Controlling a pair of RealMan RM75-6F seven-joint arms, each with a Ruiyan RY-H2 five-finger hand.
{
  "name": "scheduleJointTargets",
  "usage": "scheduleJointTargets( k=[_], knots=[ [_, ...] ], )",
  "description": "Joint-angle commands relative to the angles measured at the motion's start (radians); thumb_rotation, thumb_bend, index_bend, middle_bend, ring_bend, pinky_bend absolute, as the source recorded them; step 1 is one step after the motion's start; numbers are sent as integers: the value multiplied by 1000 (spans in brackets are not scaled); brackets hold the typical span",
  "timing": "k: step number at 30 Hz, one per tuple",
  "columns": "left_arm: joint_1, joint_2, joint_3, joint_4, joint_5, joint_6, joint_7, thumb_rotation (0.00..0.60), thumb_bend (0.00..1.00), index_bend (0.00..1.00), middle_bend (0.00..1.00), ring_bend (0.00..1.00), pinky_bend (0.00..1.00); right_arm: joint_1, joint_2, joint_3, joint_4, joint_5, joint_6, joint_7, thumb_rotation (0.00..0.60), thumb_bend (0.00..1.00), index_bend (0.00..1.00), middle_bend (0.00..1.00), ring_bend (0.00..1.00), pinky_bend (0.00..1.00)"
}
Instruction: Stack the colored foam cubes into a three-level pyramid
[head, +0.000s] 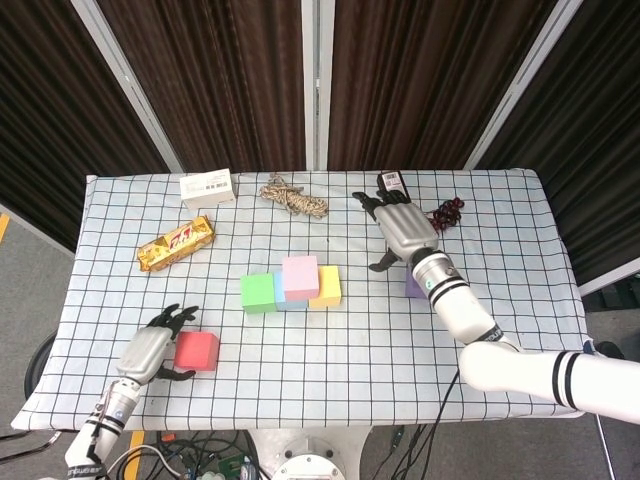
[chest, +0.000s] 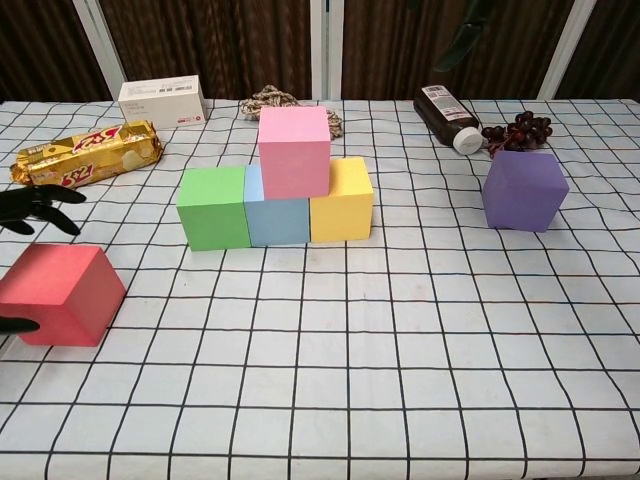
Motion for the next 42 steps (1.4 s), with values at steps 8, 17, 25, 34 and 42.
scheduleJointTargets(
  k=[8,17,25,34,42],
  knots=[
    [6,-31,-22,22,-52,32,59,600,7,121,364,61,184,-95,62,-7,-41,-110,21,93,600,0,0,188,28,0],
    [1,11,-59,-18,-41,54,-18,600,72,157,480,137,211,-284,153,-45,-143,-328,145,209,600,0,0,192,28,0],
    [-10,114,-145,-113,-85,86,-66,600,87,179,506,156,228,-480,224,-72,-232,-552,250,382,600,0,0,209,28,0],
    [-99,77,-223,-266,-245,72,132,600,88,180,549,203,231,-536,241,-53,-231,-611,266,417,600,0,0,209,28,0],
    [-203,-20,-270,-258,-385,59,277,600,87,180,550,205,231,-554,217,-49,-205,-617,244,413,600,0,0,209,28,0]
  ],
)
